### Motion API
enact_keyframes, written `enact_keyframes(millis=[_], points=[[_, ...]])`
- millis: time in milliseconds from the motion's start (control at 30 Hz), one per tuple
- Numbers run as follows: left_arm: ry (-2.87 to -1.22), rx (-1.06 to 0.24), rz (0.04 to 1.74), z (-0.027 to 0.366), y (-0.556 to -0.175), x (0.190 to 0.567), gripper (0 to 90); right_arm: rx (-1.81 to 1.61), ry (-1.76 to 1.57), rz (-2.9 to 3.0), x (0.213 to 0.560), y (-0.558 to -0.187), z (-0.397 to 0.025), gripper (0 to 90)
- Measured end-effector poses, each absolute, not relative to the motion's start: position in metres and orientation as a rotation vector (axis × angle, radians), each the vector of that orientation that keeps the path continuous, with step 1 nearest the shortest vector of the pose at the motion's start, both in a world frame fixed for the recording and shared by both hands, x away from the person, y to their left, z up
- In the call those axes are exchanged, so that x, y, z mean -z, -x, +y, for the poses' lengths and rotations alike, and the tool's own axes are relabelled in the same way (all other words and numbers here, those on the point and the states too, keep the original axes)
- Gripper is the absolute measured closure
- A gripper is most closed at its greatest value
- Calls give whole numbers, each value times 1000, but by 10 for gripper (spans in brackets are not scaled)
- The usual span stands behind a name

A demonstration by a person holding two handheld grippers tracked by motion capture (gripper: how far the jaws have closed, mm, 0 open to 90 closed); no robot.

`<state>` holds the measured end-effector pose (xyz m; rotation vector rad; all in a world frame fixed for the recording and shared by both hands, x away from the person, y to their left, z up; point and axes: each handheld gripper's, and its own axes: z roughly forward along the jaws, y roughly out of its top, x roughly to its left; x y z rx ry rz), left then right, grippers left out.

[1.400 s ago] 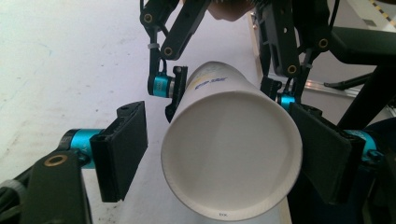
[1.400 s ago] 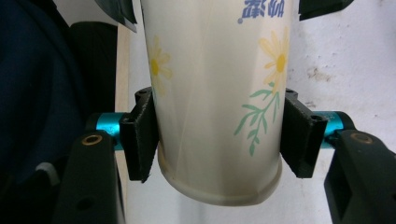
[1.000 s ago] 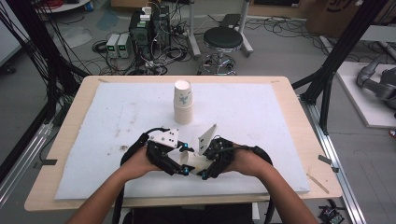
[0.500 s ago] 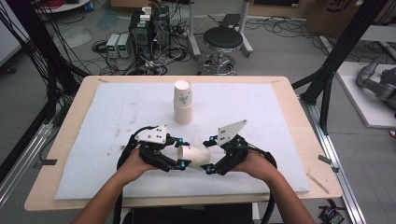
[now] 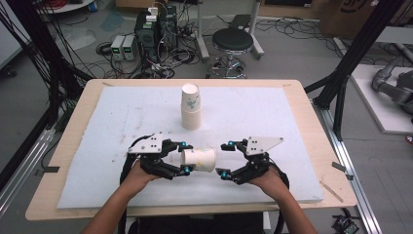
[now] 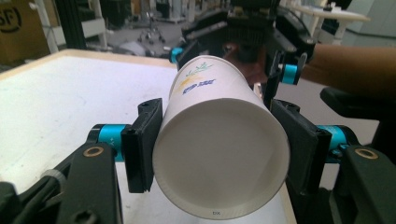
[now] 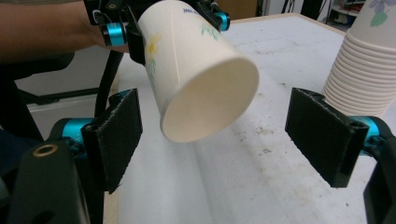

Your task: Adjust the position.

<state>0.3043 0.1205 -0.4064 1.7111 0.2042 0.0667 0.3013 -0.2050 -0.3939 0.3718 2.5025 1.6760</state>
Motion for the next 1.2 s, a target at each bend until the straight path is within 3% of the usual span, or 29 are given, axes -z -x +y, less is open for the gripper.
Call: enact_keyframes(millis=[767, 1200], points=[[-1645, -1, 123, 107, -300, 408, 372, -1793, -315, 2545, 408, -302, -199, 195], [-1580, 38, 129, 104, -301, 412, 371, -1925, -224, 2485, 403, -302, -202, 330]])
